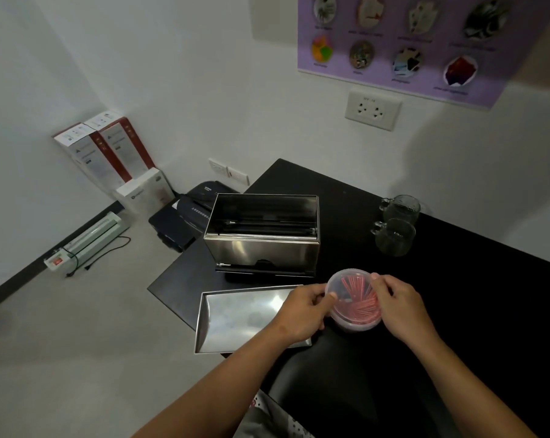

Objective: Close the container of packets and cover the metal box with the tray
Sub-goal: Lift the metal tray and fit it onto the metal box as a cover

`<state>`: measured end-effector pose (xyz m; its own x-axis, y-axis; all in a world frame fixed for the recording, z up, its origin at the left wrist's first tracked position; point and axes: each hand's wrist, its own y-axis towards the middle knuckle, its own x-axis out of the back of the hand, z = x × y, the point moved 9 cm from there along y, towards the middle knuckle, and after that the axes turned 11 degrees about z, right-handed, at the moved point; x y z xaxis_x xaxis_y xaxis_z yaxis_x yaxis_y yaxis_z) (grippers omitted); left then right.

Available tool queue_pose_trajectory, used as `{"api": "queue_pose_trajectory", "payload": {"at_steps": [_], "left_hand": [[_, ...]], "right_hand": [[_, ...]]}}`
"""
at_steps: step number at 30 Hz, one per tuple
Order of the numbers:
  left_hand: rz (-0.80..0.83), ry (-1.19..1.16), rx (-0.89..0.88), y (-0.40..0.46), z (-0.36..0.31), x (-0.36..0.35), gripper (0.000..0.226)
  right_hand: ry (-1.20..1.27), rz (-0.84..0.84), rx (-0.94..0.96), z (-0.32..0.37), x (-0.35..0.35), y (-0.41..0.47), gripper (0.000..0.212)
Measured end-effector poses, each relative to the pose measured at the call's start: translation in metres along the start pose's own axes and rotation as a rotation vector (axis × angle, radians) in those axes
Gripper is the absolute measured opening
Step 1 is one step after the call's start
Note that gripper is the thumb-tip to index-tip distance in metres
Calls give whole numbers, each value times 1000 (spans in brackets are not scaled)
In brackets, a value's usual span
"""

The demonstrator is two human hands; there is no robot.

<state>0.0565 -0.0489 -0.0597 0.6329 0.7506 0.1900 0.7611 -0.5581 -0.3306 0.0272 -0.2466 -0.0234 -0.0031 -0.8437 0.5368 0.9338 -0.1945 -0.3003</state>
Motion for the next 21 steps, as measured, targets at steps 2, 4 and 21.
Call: {"api": "queue_pose_trajectory", "payload": {"at_steps": [2, 4, 21], "left_hand": [[8, 4, -18, 2, -2, -4, 24], [26, 3, -35, 2, -3, -7, 22], [-324, -14, 64, -72, 49, 114, 31]], "right_hand": [[-15, -12, -15, -5, 3, -2, 37], [-39, -25, -17, -6, 5, -3, 39], [-139, -48, 381, 103, -21, -36, 23]]}}
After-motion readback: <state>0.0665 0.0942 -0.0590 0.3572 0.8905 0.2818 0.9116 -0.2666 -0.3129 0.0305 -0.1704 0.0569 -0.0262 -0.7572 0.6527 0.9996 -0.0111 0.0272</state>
